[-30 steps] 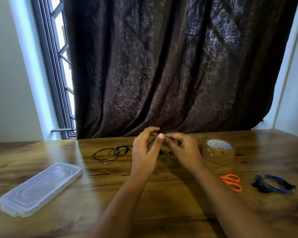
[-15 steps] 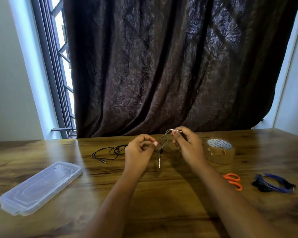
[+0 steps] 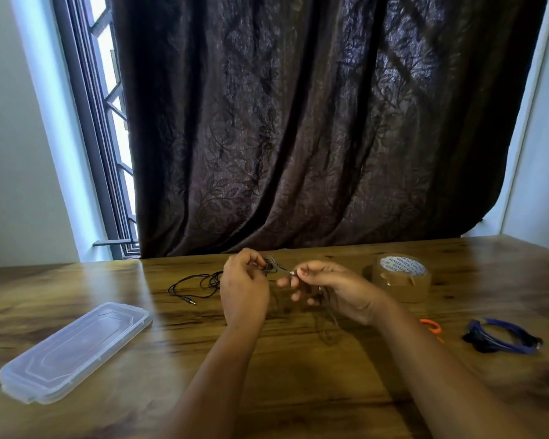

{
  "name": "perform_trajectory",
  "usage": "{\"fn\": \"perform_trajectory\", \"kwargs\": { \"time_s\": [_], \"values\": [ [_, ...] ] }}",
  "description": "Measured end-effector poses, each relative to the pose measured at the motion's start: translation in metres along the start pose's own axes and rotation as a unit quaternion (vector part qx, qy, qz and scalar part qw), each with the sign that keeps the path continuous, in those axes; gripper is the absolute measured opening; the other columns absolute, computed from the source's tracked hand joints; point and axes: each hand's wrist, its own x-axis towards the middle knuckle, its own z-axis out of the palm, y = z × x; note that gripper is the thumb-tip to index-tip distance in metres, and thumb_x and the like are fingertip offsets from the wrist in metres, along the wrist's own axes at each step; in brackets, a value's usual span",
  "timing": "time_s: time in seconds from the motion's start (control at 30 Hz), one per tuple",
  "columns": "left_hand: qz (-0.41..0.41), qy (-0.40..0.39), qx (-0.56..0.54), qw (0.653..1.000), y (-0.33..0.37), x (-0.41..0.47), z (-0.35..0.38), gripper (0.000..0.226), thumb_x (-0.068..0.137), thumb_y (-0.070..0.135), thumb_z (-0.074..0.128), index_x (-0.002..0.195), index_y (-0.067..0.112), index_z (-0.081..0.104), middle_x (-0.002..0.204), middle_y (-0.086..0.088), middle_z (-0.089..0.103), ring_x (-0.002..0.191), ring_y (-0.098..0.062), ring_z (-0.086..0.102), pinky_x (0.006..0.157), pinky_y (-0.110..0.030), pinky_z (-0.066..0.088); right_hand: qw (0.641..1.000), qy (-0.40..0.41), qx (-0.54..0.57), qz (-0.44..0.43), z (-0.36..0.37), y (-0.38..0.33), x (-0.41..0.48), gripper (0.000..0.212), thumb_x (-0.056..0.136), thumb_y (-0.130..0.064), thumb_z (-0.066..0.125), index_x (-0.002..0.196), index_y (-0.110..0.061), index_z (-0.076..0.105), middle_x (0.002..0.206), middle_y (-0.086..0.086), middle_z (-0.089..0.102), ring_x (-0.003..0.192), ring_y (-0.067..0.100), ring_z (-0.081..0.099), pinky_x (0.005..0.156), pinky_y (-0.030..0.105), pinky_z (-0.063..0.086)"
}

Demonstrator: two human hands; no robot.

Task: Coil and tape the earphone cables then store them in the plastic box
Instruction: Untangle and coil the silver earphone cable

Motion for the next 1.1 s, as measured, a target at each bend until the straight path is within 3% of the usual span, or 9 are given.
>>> {"fn": "perform_trajectory", "kwargs": {
  "time_s": [0.2,0.3,0.47,0.57,0.67,0.77,0.87,1.0,1.1],
  "values": [
    [0.042,-0.156,-0.015,0.987,-0.005,0.002,-0.003,0.025,0.093,0.008,0.054,0.099,0.032,0.058,0.100,0.008,0.058,0.083,0.000,0.052,0.067,-0.010,0.039,0.984,0.121,-0.134,-0.002,0.002,0.002,0.007,0.027,0.101,-0.010,0.039,0.093,-0.011,0.065,0.079,0.000,0.070,0.060,0.010,0.059,0.066,0.022,0.047],
    [0.077,-0.147,0.032,0.986,-0.005,-0.001,0.001,0.015,0.090,0.013,0.061,0.091,0.029,0.062,0.098,0.008,0.059,0.085,0.003,0.052,0.070,0.000,0.037,0.973,0.173,-0.146,-0.037,-0.001,0.003,0.007,0.028,0.101,-0.005,0.037,0.102,-0.013,0.064,0.076,0.004,0.065,0.064,0.012,0.058,0.062,0.016,0.047],
    [0.044,-0.143,0.058,0.987,-0.013,0.004,0.003,0.019,0.092,0.023,0.060,0.109,0.017,0.067,0.104,0.004,0.063,0.088,-0.002,0.055,0.068,-0.006,0.037,0.968,0.180,-0.158,-0.072,0.000,0.001,0.008,0.033,0.101,-0.004,0.035,0.108,-0.016,0.065,0.086,0.005,0.065,0.065,0.006,0.057,0.061,0.013,0.047],
    [0.042,-0.158,0.084,0.983,-0.016,0.003,0.003,0.017,0.093,0.026,0.058,0.096,0.016,0.070,0.087,0.003,0.063,0.077,-0.007,0.055,0.058,-0.010,0.035,0.960,0.160,-0.222,-0.064,0.001,0.005,0.011,0.039,0.100,-0.002,0.034,0.102,-0.023,0.066,0.097,-0.002,0.066,0.082,0.018,0.062,0.069,0.021,0.049],
    [0.030,-0.139,0.048,0.989,-0.011,0.002,0.003,0.014,0.092,0.028,0.059,0.096,0.017,0.068,0.092,0.008,0.056,0.087,-0.007,0.051,0.069,-0.014,0.034,0.948,0.168,-0.267,-0.045,0.001,0.008,0.012,0.037,0.097,-0.003,0.038,0.089,-0.023,0.068,0.103,-0.003,0.066,0.099,0.024,0.061,0.083,0.032,0.049],
    [0.025,-0.132,0.025,0.991,-0.007,0.001,0.004,0.015,0.090,0.029,0.062,0.095,0.017,0.068,0.091,0.013,0.052,0.089,-0.005,0.050,0.077,-0.021,0.035,0.946,0.182,-0.267,-0.038,0.003,0.012,0.012,0.027,0.098,-0.030,0.046,0.093,-0.018,0.069,0.099,0.005,0.068,0.096,0.021,0.061,0.086,0.036,0.047],
    [0.023,-0.147,0.006,0.989,-0.004,0.000,0.003,0.013,0.088,0.028,0.063,0.082,0.018,0.067,0.080,0.009,0.056,0.075,-0.004,0.052,0.064,-0.016,0.036,0.910,0.194,-0.361,-0.063,0.003,0.019,0.014,0.040,0.087,-0.063,0.047,0.087,-0.028,0.066,0.084,0.001,0.067,0.080,0.016,0.062,0.078,0.047,0.050],
    [0.003,-0.126,-0.018,0.992,0.001,-0.001,0.003,0.026,0.090,0.029,0.062,0.065,0.023,0.058,0.056,0.009,0.050,0.051,-0.002,0.044,0.049,-0.014,0.035,0.878,0.203,-0.416,-0.119,0.003,0.019,0.018,0.027,0.093,-0.045,0.048,0.082,-0.025,0.063,0.078,-0.004,0.066,0.078,0.012,0.061,0.076,0.046,0.050],
    [-0.026,-0.086,-0.008,0.996,0.003,0.000,0.001,0.025,0.092,0.035,0.058,0.071,0.020,0.062,0.058,0.006,0.052,0.055,-0.008,0.047,0.055,-0.024,0.039,0.915,0.149,-0.351,-0.133,0.003,0.011,0.016,0.022,0.096,-0.027,0.052,0.076,-0.028,0.062,0.077,-0.010,0.064,0.077,0.002,0.058,0.075,0.029,0.047]
  ]
}}
